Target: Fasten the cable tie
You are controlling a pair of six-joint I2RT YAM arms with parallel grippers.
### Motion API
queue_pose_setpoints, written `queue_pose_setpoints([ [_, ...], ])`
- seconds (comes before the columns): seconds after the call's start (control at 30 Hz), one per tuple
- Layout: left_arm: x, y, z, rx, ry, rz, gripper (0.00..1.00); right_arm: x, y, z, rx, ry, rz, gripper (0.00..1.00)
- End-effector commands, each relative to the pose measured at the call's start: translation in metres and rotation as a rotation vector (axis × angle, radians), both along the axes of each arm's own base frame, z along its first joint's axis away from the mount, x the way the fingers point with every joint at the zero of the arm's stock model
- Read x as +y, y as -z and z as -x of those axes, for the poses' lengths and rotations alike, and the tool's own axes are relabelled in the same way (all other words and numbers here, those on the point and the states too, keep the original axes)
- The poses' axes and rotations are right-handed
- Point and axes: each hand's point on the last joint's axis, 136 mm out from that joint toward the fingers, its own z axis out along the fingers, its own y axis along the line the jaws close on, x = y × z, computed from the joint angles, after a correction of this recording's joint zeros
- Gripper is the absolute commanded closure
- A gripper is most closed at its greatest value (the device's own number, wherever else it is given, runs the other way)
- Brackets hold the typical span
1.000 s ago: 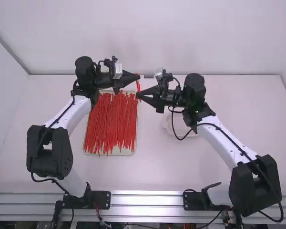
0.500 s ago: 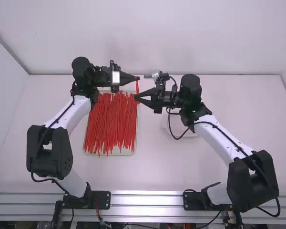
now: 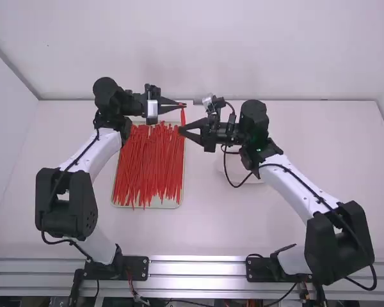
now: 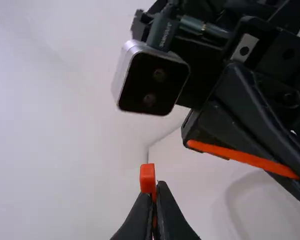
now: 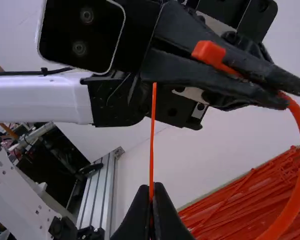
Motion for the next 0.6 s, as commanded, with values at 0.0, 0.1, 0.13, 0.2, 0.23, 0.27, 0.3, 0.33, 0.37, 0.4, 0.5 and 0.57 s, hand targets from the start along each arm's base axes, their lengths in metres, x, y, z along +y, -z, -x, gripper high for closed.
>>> queue_pose_setpoints([
  [0.0,-0.0003,-0.0077,0.0136,-0.104,0.067,-0.021,0.98,0.0005,0.0029,-0.0030,0.023,0.019,0.004,1.00],
  [0.1,-0.0007,-0.0086,0.0122,-0.107,0.058,-0.017,0.98,0.0006,0.0016,-0.0033,0.040,0.021,-0.002,1.00],
  [0.13,-0.0007,-0.0086,0.0122,-0.108,0.058,-0.017,0.98,0.0007,0.0009,-0.0035,0.043,0.023,-0.004,1.00],
  [0.2,-0.0007,-0.0085,0.0121,-0.123,0.058,-0.017,0.98,0.0013,0.0015,-0.0057,0.046,0.038,-0.002,1.00],
  [0.23,-0.0007,-0.0085,0.0120,-0.129,0.058,-0.017,0.98,0.0030,0.0023,-0.0057,0.049,0.043,0.000,1.00],
  [0.27,-0.0001,-0.0085,0.0117,-0.130,0.056,-0.017,0.98,0.0041,0.0034,-0.0068,0.053,0.054,0.004,1.00],
  [0.3,0.0019,-0.0087,0.0102,-0.131,0.047,-0.017,0.98,0.0051,0.0036,-0.0064,0.052,0.055,0.004,1.00],
  [0.33,0.0024,-0.0088,0.0100,-0.131,0.047,-0.017,0.98,0.0056,0.0035,-0.0060,0.050,0.053,0.004,1.00],
  [0.37,0.0033,-0.0088,0.0095,-0.136,0.044,-0.017,0.98,0.0056,0.0034,-0.0054,0.051,0.050,0.004,1.00],
  [0.4,0.0033,-0.0087,0.0095,-0.142,0.044,-0.017,0.98,0.0051,0.0034,-0.0059,0.051,0.051,0.004,1.00],
  [0.5,0.0033,-0.0089,0.0092,-0.150,0.041,-0.016,0.98,0.0038,0.0037,-0.0072,0.053,0.056,0.004,1.00],
  [0.57,0.0025,-0.0105,0.0053,-0.145,0.018,-0.008,0.98,0.0038,0.0041,-0.0071,0.058,0.056,0.005,1.00],
])
